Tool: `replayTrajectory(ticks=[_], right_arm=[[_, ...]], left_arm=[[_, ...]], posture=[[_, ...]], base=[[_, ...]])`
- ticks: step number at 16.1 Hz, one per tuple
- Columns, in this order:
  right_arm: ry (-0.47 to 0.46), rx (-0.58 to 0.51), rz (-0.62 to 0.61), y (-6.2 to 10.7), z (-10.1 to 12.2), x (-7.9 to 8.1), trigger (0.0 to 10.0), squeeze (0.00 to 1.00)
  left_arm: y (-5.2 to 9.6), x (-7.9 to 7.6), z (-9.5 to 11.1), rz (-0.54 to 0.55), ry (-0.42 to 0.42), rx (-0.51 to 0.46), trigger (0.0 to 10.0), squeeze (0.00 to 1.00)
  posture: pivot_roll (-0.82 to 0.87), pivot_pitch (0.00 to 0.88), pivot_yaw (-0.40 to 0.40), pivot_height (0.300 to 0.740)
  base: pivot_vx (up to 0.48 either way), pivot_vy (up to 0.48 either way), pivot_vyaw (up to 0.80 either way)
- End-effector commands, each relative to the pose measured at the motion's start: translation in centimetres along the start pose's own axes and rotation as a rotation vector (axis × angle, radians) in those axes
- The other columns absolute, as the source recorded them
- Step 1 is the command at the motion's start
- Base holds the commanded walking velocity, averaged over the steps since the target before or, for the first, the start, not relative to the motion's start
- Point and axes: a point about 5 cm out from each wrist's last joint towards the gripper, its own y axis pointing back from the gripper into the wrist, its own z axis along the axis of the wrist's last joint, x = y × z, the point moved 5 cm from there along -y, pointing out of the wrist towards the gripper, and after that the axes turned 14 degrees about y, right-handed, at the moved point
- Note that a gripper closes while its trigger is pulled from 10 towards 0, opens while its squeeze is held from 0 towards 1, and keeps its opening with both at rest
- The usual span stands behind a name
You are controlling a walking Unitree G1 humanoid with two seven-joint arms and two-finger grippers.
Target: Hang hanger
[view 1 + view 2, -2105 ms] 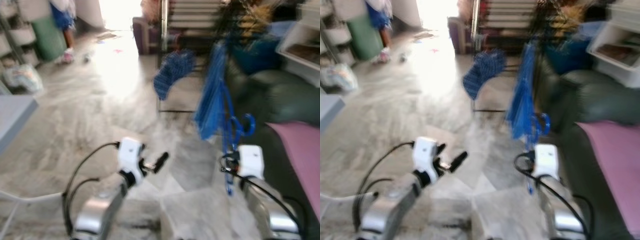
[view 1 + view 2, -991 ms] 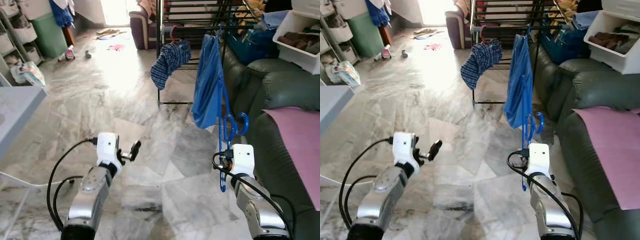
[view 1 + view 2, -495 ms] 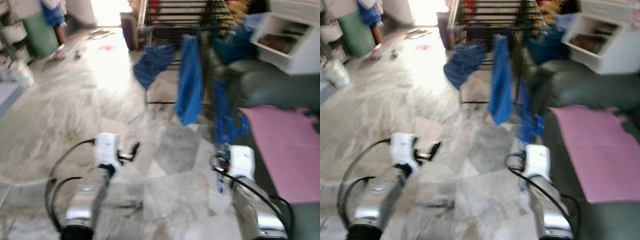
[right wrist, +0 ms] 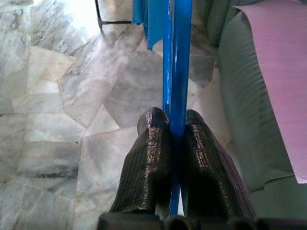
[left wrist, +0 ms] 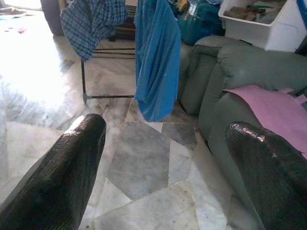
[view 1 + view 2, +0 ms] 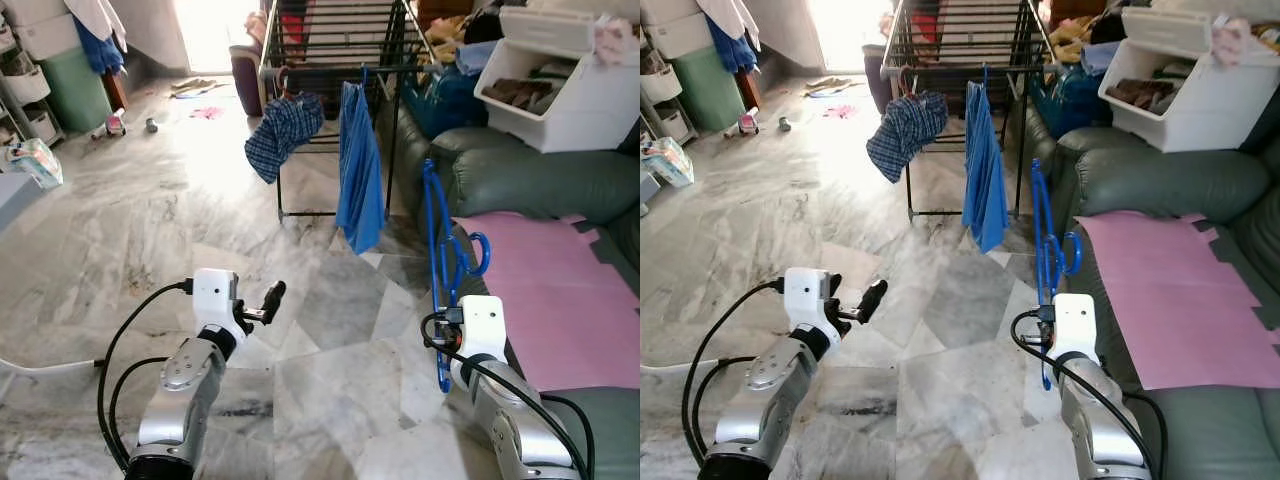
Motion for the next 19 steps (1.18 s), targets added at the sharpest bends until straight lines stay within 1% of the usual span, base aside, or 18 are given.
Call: replayTrajectory(ticks=[1,8,12,19], right_arm=[[0.004,-0.024,0.001,0.2,0.8,-0.1,10.0,0.0],[0.018,-0.029,0.034,0.4,0.7,0.6,10.0,0.0],[0.021,-0.03,0.041,0.4,0.7,0.7,10.0,0.0],[0.025,-0.027,0.052,0.5,0.7,1.0,10.0,0.0]], left_arm=[[0.0,0.0,0.5,-0.004,-0.005,-0.016,10.0,0.0],[0.1,0.1,0.5,-0.007,-0.006,-0.01,10.0,0.0],[0.0,0.0,0.6,-0.01,-0.005,-0.011,10.0,0.0],[-0.1,0.1,0.4,-0.005,0.003,-0.003,10.0,0.0]], posture=[[-0.09,0.0,0.009,0.74],[-0.09,0.0,0.013,0.74],[-0.09,0.0,0.014,0.74],[-0.09,0.0,0.014,0.74]], base=[[0.352,0.0,0.0],[0.387,0.0,0.0],[0.401,0.0,0.0],[0.333,0.342,0.0]])
